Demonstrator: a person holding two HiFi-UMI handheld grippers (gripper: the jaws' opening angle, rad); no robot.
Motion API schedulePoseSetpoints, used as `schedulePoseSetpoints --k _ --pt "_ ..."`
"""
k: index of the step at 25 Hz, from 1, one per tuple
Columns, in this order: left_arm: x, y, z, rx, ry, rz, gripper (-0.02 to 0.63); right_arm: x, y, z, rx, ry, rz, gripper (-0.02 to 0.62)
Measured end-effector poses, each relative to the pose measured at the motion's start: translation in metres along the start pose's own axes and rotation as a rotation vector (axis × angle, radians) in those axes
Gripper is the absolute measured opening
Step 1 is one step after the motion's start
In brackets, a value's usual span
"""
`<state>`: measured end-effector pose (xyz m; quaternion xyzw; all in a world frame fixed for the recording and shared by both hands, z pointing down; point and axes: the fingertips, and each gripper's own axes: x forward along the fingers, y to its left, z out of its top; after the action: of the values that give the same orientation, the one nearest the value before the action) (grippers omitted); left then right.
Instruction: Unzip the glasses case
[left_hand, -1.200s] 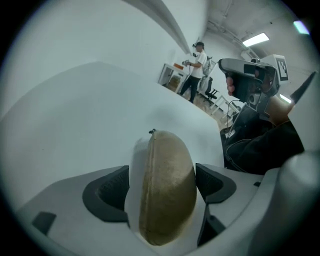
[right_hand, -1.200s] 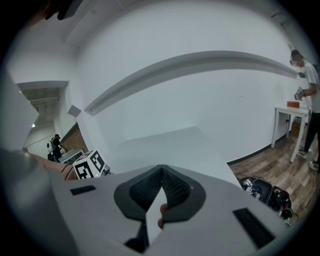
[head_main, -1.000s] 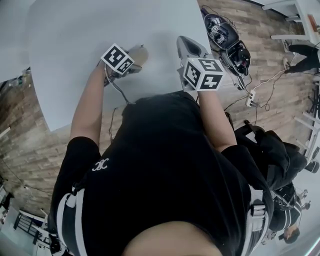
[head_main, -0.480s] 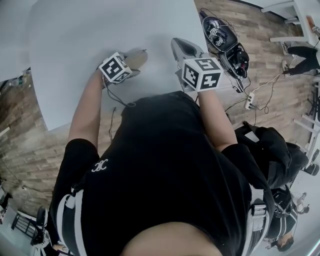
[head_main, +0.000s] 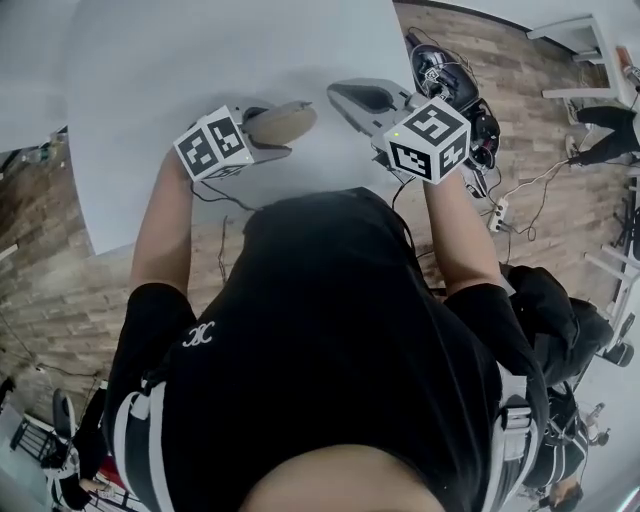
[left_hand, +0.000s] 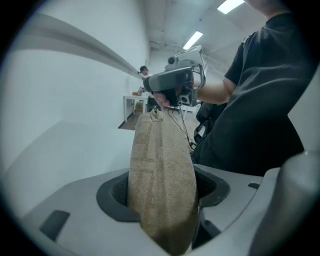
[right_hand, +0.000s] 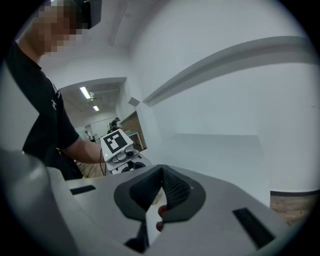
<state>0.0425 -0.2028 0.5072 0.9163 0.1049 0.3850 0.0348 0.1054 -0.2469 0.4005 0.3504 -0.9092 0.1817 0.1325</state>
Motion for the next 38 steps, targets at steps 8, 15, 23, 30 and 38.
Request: schedulePoseSetpoints --k 8,15,23,30,38 --pt "-0.04 -0.019 0.051 0.077 -0.16 0.015 0.293 -0.009 0.037 0.03 -0.018 0.044 0.248 0.06" --pt "-0.066 -0.041 0.071 0.143 -0.242 -0.02 0.293 -0.018 0.073 0.053 0.114 -0.018 0.492 0.084" --pt "-0.07 -0.055 0.063 0.189 -0.205 -0.023 0.294 -0.018 0.102 0.059 0.108 -0.015 0.584 0.084" --pt "-0.066 -0.057 0.047 0.194 -0.152 -0.013 0.295 -0.007 0.107 0.043 -0.009 0.062 0.494 0.064" --pt "-0.058 -0.047 0.06 0.151 -0.175 -0.013 0.294 -0.016 0.093 0.046 -0.177 0.031 0.384 0.025"
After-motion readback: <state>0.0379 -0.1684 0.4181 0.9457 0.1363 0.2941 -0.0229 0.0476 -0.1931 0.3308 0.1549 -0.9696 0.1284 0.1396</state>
